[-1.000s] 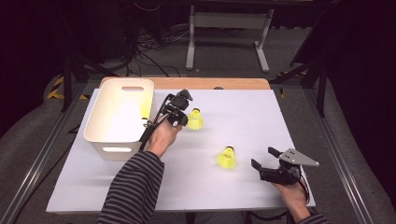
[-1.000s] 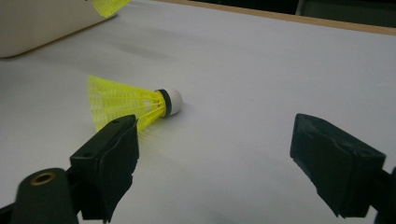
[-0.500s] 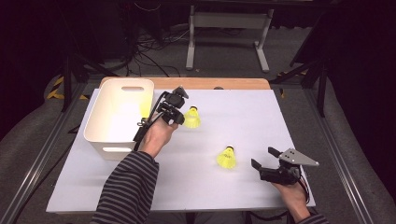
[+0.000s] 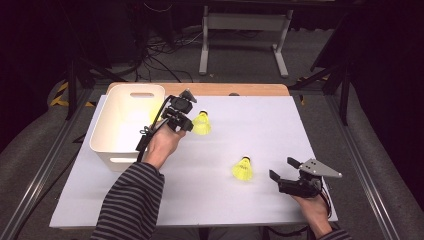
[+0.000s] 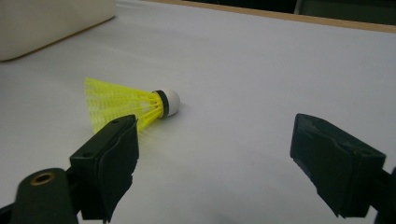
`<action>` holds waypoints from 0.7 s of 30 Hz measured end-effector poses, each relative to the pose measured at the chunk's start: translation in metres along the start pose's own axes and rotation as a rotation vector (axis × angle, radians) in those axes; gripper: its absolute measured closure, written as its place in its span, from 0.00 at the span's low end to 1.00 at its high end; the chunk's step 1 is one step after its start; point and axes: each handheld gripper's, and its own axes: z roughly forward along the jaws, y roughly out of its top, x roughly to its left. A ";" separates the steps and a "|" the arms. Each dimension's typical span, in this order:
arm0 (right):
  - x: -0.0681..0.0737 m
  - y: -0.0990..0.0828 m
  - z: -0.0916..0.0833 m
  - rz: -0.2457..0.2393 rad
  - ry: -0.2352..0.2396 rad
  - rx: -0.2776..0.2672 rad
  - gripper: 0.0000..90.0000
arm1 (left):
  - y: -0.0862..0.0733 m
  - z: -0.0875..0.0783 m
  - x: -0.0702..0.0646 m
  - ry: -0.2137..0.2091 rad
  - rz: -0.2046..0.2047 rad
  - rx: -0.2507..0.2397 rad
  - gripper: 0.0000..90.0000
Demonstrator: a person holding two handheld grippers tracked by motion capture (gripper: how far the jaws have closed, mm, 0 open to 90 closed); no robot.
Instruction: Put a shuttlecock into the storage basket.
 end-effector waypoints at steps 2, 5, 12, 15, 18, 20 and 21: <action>0.000 0.000 0.000 0.001 -0.002 0.000 0.18 | -0.001 -0.003 0.001 -0.001 0.003 -0.001 1.00; -0.001 0.000 0.000 0.004 0.000 -0.002 0.18 | -0.002 -0.006 0.003 0.005 0.003 -0.005 1.00; -0.001 0.000 0.000 0.002 -0.003 0.002 0.18 | -0.006 -0.010 0.007 0.004 0.003 -0.011 1.00; -0.001 0.000 0.000 0.004 -0.001 0.001 0.18 | -0.007 -0.012 0.009 0.002 0.004 -0.008 1.00; -0.001 0.000 0.000 0.004 -0.003 -0.001 0.18 | -0.009 -0.014 0.011 0.001 0.000 -0.008 1.00; -0.001 0.000 0.000 0.001 -0.004 0.003 0.18 | -0.009 -0.015 0.012 0.003 -0.008 -0.010 1.00; -0.001 0.000 0.000 0.001 -0.003 0.003 0.18 | -0.010 -0.015 0.013 0.001 -0.011 -0.010 1.00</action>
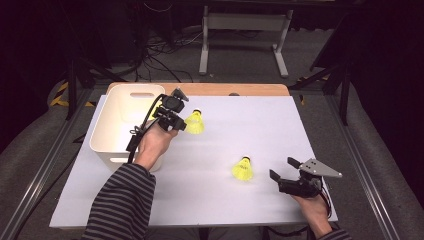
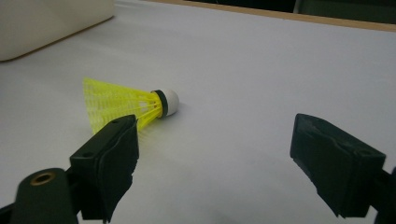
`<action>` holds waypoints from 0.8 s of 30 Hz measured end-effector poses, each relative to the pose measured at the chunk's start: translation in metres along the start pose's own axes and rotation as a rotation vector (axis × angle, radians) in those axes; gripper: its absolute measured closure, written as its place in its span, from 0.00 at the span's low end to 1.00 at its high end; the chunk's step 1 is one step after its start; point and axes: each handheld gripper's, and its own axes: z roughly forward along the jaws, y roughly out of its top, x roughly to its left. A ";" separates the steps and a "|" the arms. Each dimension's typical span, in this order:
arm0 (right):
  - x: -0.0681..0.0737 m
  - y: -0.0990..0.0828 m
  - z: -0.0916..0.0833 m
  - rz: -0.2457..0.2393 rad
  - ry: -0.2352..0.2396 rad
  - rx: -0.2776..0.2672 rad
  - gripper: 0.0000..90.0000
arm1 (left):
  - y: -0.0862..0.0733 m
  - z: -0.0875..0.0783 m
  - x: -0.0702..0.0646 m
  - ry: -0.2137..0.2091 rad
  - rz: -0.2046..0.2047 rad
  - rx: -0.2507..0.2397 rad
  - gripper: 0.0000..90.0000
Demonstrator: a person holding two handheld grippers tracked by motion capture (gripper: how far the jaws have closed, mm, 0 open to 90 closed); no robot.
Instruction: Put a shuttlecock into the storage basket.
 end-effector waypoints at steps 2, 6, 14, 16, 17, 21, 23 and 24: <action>0.000 0.000 0.000 -0.001 0.000 0.000 0.18 | 0.000 -0.001 0.001 -0.004 -0.002 0.002 1.00; 0.000 0.000 0.000 -0.001 0.000 0.000 0.18 | -0.001 -0.002 0.003 -0.005 -0.002 0.001 1.00; 0.000 0.000 0.000 -0.002 0.000 0.000 0.18 | -0.004 -0.008 0.006 -0.006 -0.004 -0.003 1.00; 0.000 0.000 0.000 -0.001 -0.001 0.000 0.18 | -0.005 -0.009 0.007 -0.005 -0.008 -0.006 1.00; 0.000 0.000 0.000 -0.001 0.000 0.000 0.18 | -0.006 -0.010 0.008 -0.003 -0.010 -0.008 1.00; 0.000 0.000 0.000 -0.001 0.000 -0.002 0.18 | -0.007 -0.013 0.010 -0.007 -0.008 -0.011 1.00; 0.000 0.000 0.000 -0.002 0.001 -0.001 0.18 | -0.008 -0.013 0.011 -0.009 -0.011 -0.010 1.00; 0.000 0.000 0.000 -0.002 0.001 0.000 0.18 | -0.008 -0.014 0.012 -0.011 -0.012 -0.011 1.00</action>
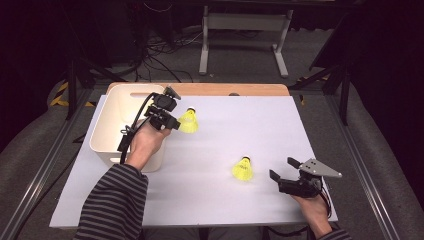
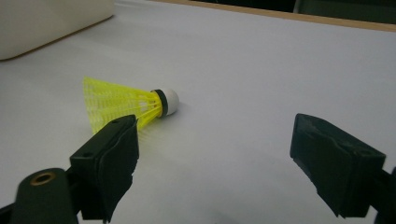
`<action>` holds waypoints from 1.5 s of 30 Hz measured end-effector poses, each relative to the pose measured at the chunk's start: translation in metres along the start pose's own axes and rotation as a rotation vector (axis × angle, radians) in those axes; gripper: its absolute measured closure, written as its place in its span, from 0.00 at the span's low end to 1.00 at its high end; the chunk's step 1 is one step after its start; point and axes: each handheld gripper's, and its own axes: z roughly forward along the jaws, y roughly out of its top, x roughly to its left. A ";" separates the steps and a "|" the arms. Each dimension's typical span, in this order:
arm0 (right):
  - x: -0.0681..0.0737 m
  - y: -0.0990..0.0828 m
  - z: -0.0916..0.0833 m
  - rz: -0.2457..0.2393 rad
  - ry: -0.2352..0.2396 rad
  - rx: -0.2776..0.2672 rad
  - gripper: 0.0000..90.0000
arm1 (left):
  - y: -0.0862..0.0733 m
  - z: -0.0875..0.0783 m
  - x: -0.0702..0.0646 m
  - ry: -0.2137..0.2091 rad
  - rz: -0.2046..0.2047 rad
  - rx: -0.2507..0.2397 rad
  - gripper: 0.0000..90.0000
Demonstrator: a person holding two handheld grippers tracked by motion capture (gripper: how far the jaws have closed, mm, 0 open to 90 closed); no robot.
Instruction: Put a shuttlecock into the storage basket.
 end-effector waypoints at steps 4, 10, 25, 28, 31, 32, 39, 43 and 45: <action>0.000 0.000 0.000 0.001 -0.002 -0.001 0.18 | -0.001 -0.002 0.002 -0.001 -0.002 -0.001 1.00; 0.000 0.000 0.000 0.001 -0.001 -0.001 0.18 | -0.002 -0.003 0.004 -0.001 -0.003 0.001 1.00; 0.000 0.000 0.000 0.001 -0.001 -0.002 0.18 | -0.004 -0.013 0.010 0.005 -0.019 -0.011 1.00; 0.000 0.000 0.000 0.001 -0.003 0.000 0.18 | -0.004 -0.014 0.011 0.007 -0.016 -0.011 1.00; 0.000 0.000 0.000 0.001 -0.002 -0.001 0.18 | -0.005 -0.015 0.012 0.007 -0.022 -0.012 1.00; 0.000 0.000 0.000 0.001 -0.002 0.000 0.18 | -0.005 -0.015 0.012 0.007 -0.022 -0.011 1.00; 0.000 0.000 -0.001 0.001 -0.002 -0.001 0.18 | -0.006 -0.018 0.014 0.010 -0.026 -0.015 1.00; 0.000 0.000 -0.001 0.001 -0.002 -0.001 0.18 | -0.006 -0.020 0.015 0.013 -0.028 -0.016 1.00; 0.000 0.000 -0.001 0.002 -0.002 -0.001 0.18 | -0.006 -0.021 0.016 0.015 -0.026 -0.017 1.00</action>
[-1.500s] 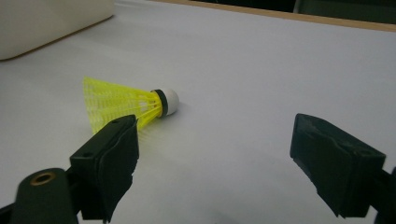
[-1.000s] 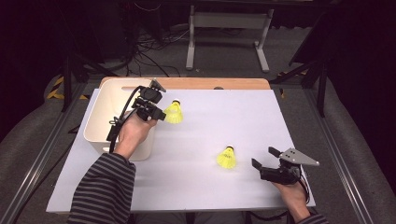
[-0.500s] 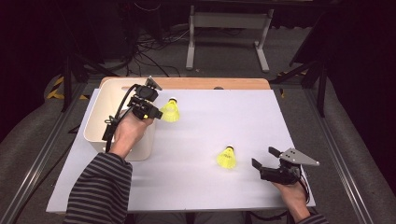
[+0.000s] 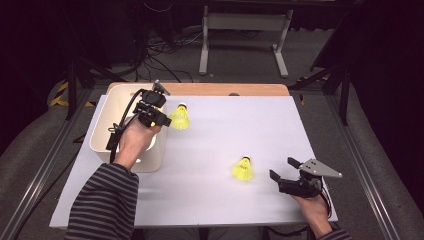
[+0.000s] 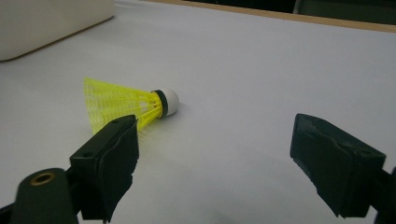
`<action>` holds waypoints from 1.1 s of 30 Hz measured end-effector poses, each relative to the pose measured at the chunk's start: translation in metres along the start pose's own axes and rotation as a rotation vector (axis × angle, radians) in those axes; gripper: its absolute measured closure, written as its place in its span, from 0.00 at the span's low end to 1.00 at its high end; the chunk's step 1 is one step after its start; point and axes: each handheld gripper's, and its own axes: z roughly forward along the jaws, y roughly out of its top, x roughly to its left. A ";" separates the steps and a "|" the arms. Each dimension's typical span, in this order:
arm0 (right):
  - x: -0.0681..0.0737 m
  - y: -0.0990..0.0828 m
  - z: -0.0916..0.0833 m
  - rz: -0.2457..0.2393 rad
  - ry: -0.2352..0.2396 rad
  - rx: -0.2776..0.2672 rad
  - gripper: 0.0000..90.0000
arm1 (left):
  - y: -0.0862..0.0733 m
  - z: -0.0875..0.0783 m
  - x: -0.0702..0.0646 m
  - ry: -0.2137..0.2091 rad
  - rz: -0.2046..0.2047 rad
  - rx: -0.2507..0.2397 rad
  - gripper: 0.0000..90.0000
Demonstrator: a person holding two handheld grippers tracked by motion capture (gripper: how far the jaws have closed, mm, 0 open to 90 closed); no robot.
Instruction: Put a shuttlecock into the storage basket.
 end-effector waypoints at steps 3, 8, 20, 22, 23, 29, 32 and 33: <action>0.000 0.000 0.000 0.000 0.001 0.000 0.18 | 0.000 -0.001 0.001 -0.003 -0.004 0.002 1.00; 0.000 0.000 0.000 0.000 0.001 0.000 0.18 | -0.001 -0.004 0.002 -0.002 -0.006 -0.005 1.00; 0.000 0.000 0.000 0.000 0.001 -0.001 0.18 | -0.003 -0.011 0.008 -0.002 -0.023 -0.018 1.00; 0.000 0.000 0.000 0.000 0.002 -0.001 0.18 | -0.004 -0.011 0.009 0.002 -0.022 -0.018 1.00; 0.000 0.000 0.000 -0.001 0.001 0.000 0.18 | -0.004 -0.012 0.010 0.002 -0.024 -0.018 1.00; 0.000 0.000 0.000 -0.001 0.002 -0.001 0.18 | -0.006 -0.016 0.014 0.000 -0.033 -0.027 1.00; 0.000 0.000 0.000 -0.001 0.000 0.000 0.18 | -0.007 -0.018 0.016 0.000 -0.037 -0.028 1.00; 0.000 0.000 0.000 0.000 0.000 0.000 0.18 | -0.007 -0.018 0.016 0.001 -0.038 -0.027 1.00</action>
